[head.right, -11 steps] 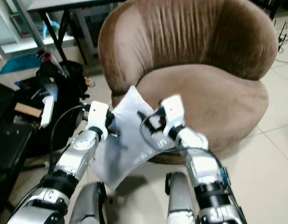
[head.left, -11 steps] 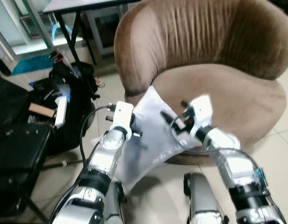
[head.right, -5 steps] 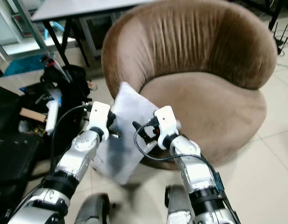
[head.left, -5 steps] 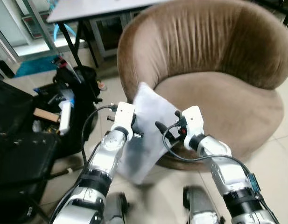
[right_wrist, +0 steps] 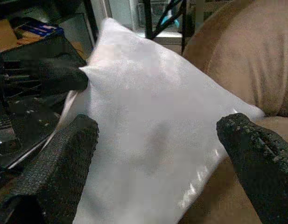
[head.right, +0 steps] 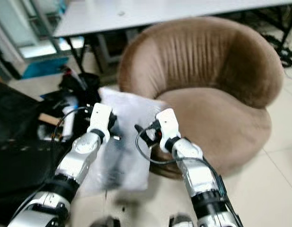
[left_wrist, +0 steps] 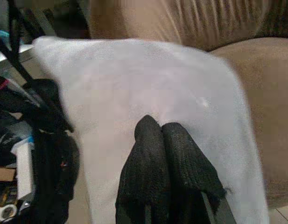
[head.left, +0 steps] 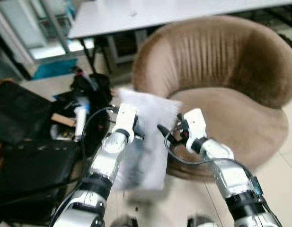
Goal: Move the pillow to the sofa from floor
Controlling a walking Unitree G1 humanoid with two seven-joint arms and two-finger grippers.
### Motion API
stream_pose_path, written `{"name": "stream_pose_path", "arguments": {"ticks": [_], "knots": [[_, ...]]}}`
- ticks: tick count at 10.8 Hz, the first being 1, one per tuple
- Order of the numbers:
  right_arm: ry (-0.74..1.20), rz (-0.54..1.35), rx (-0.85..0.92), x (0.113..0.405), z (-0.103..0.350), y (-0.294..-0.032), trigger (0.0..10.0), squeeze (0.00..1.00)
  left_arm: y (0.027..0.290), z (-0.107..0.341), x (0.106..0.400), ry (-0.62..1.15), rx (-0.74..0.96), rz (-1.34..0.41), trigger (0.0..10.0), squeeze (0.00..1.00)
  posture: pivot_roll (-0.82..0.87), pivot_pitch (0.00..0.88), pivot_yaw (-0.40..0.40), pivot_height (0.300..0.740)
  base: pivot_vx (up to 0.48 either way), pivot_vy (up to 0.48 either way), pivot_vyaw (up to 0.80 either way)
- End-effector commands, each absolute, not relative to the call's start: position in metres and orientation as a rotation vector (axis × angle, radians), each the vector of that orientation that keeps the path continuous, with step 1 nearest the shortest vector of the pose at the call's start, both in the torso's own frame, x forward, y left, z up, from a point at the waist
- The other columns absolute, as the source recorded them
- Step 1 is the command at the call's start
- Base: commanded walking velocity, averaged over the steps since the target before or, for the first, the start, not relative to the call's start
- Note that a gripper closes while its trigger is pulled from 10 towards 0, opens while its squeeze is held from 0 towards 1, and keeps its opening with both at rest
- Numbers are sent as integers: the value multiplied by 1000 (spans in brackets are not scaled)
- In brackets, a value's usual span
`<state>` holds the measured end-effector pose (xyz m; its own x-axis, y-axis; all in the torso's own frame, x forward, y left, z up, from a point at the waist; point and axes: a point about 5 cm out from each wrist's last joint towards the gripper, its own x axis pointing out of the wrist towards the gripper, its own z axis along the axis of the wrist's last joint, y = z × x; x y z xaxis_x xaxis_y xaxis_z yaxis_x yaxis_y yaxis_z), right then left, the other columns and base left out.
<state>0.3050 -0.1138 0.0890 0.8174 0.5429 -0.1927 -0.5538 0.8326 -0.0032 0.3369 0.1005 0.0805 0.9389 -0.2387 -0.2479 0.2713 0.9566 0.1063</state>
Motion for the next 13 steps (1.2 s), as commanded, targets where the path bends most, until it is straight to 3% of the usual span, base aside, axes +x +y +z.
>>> {"name": "stream_pose_path", "arguments": {"ticks": [1, 7, 13], "knots": [[180, 591, -62, 307, 90, -110, 10000, 0, 105, 92, 342, 178, 153, -242, 10000, 0, -169, 0, 116, 740, 0, 0, 0], [173, 634, -86, 306, 88, -103, 10000, 0, 107, 94, 344, 194, 130, -244, 10000, 0, -163, 0, 110, 740, 0, 0, 0], [180, 669, -90, 300, 83, -98, 10000, 0, 111, 94, 345, 189, 141, -206, 10000, 0, -162, 0, 109, 740, 419, 0, 0]]}}
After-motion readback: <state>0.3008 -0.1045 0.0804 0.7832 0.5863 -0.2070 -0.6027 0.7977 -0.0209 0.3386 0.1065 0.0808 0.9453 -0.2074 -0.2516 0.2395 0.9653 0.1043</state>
